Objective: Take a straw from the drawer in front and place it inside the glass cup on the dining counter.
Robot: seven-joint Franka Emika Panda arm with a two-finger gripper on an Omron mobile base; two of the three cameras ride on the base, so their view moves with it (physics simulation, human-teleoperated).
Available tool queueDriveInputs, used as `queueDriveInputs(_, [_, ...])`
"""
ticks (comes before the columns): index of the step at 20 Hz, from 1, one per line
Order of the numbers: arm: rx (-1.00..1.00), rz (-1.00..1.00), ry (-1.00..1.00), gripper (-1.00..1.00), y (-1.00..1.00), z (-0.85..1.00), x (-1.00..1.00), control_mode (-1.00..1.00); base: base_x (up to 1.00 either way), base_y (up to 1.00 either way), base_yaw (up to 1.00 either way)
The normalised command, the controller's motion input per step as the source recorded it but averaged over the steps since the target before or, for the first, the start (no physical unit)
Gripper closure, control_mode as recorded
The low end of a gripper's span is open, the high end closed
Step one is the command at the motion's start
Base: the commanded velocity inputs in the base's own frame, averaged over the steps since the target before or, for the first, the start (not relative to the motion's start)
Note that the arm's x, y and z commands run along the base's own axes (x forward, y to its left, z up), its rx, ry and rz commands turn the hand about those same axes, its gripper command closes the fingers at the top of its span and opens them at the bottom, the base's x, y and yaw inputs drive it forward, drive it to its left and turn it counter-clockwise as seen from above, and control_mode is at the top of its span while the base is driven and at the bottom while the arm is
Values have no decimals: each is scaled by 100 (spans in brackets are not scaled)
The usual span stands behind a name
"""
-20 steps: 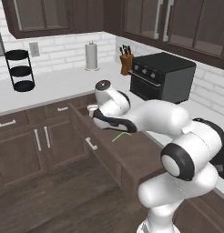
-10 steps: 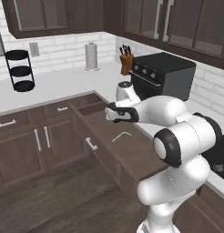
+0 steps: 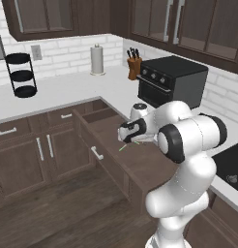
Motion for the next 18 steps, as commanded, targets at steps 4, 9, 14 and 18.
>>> queueDriveInputs(4, [2, 5, 0, -100, 0, -77, 0, -100, 0, 0, 0])
queueDriveInputs(9, [1, 4, 0, -100, 0, -61, 0, -100, 0, 0, 0])
queueDriveInputs(14, [1, 5, 0, -100, 2, -39, 0, -100, 0, 0, 0])
queueDriveInputs(18, [0, 5, 0, -100, 27, -22, 0, -100, 0, 0, 0])
